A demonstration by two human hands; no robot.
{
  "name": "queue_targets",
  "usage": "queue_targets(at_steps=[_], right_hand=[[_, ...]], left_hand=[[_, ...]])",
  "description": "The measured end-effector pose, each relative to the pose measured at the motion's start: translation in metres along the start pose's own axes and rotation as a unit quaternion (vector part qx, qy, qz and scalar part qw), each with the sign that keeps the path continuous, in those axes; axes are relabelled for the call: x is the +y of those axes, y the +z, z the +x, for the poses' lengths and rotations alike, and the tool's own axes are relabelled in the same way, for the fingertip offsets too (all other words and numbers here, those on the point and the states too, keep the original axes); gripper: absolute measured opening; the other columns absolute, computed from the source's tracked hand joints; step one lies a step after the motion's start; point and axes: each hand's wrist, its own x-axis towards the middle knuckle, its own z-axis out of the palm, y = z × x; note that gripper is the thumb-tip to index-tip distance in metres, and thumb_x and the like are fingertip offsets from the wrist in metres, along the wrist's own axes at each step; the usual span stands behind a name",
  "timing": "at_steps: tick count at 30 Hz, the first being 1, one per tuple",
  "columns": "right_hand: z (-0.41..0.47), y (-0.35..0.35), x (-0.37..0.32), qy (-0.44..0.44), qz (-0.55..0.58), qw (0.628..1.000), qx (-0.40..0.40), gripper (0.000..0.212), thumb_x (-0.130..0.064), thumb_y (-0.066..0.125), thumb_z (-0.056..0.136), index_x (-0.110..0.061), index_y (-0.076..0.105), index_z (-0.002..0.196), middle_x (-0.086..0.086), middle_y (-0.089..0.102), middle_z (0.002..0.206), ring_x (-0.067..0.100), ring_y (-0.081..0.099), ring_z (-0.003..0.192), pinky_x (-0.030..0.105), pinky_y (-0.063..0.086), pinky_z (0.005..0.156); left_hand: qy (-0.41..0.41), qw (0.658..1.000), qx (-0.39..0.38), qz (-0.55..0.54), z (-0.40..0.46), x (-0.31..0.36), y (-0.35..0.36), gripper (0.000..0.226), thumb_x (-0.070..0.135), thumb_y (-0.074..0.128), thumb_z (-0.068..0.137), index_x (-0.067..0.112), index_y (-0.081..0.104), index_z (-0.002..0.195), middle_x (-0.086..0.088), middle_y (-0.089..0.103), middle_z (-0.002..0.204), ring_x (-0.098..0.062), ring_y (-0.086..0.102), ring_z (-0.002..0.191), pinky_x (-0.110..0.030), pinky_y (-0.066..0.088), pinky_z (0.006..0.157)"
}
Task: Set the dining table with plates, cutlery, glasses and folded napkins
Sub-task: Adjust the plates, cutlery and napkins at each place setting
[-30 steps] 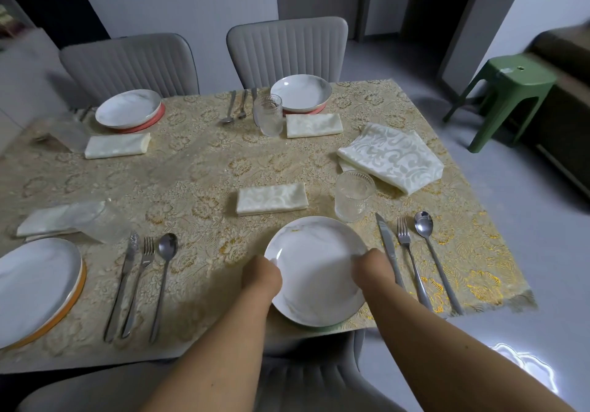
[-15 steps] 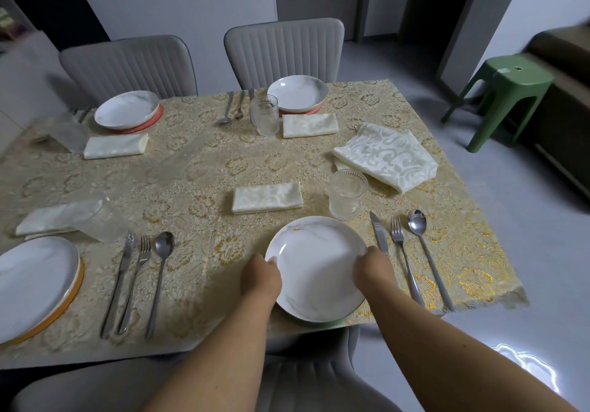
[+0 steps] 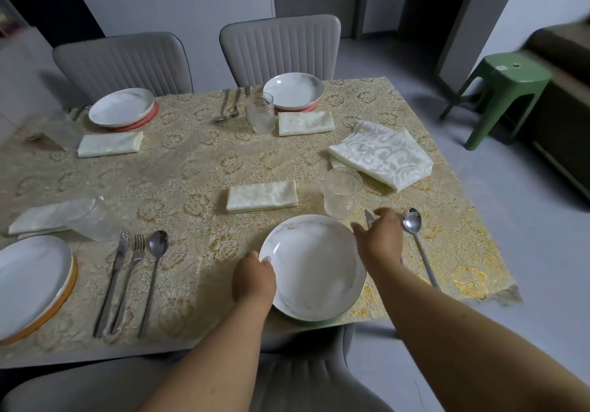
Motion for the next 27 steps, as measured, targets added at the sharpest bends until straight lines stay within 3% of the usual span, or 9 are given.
queue_targets(at_steps=[4,8,16,20,22,24,25,27], right_hand=[[0.035,-0.003,-0.024,-0.083,-0.005,0.996,-0.028,0.081,-0.031,0.084,0.066,-0.008,0.042,0.132,0.010,0.051,0.129,0.027,0.048,0.121,0.035,0.039,0.098],[0.054,0.004,-0.037,-0.158,-0.036,0.980,-0.120,0.108,-0.030,0.085,0.067,-0.010,0.018,0.149,0.009,0.030,0.151,0.024,0.029,0.139,0.032,0.026,0.111],[0.063,0.011,-0.036,-0.169,-0.044,0.980,-0.096,0.103,-0.031,0.083,0.070,-0.013,0.021,0.150,0.007,0.034,0.150,0.023,0.033,0.137,0.031,0.030,0.108],[0.060,0.007,-0.040,-0.170,-0.095,0.977,-0.080,0.105,-0.042,0.081,0.070,-0.013,0.019,0.150,0.006,0.031,0.152,0.025,0.028,0.139,0.036,0.026,0.112],[0.049,0.007,-0.046,-0.214,-0.148,0.965,0.021,0.099,-0.055,0.074,0.069,-0.014,0.028,0.146,0.006,0.037,0.144,0.028,0.031,0.133,0.038,0.025,0.109],[0.030,0.014,-0.054,-0.297,-0.112,0.943,0.100,0.073,-0.053,0.066,0.076,-0.008,0.047,0.131,0.011,0.052,0.126,0.031,0.045,0.117,0.035,0.029,0.100],[0.021,0.021,-0.057,-0.344,-0.091,0.929,0.104,0.059,-0.048,0.062,0.080,-0.006,0.055,0.121,0.012,0.058,0.115,0.031,0.051,0.108,0.034,0.033,0.095],[0.007,0.042,-0.058,-0.391,-0.081,0.916,0.030,0.037,-0.037,0.060,0.087,-0.007,0.063,0.108,0.011,0.063,0.104,0.032,0.058,0.097,0.036,0.041,0.086]], left_hand=[[-0.001,1.000,0.008,-0.001,0.003,0.000,0.005,0.032,0.029,0.042,0.100,0.003,0.057,0.111,-0.015,0.063,0.116,-0.035,0.058,0.108,-0.033,0.039,0.076],[0.003,1.000,0.011,-0.008,0.006,-0.001,0.009,0.036,0.031,0.041,0.099,0.002,0.057,0.112,-0.016,0.063,0.116,-0.034,0.057,0.108,-0.035,0.043,0.080],[0.010,1.000,0.013,-0.004,0.010,-0.002,0.012,0.037,0.034,0.041,0.099,0.004,0.058,0.114,-0.013,0.063,0.114,-0.032,0.058,0.106,-0.033,0.043,0.077],[0.014,0.998,0.052,-0.025,0.016,0.001,0.007,0.043,0.048,0.036,0.097,0.011,0.058,0.092,-0.006,0.063,0.093,-0.027,0.058,0.084,-0.033,0.044,0.069],[0.013,0.995,0.087,-0.057,0.030,0.003,0.002,0.045,0.049,0.038,0.096,0.010,0.060,0.091,-0.007,0.064,0.090,-0.029,0.059,0.083,-0.034,0.045,0.067],[0.011,0.990,0.111,-0.083,0.051,0.004,-0.004,0.042,0.044,0.045,0.096,0.006,0.063,0.098,-0.011,0.067,0.095,-0.031,0.061,0.087,-0.033,0.044,0.068],[0.005,0.989,0.119,-0.092,0.062,0.006,-0.007,0.040,0.040,0.048,0.095,0.003,0.064,0.100,-0.013,0.068,0.097,-0.033,0.062,0.088,-0.032,0.043,0.067],[-0.015,0.984,0.135,-0.112,0.083,0.010,-0.013,0.038,0.036,0.054,0.093,0.000,0.064,0.098,-0.019,0.067,0.098,-0.036,0.063,0.091,-0.033,0.045,0.069]])
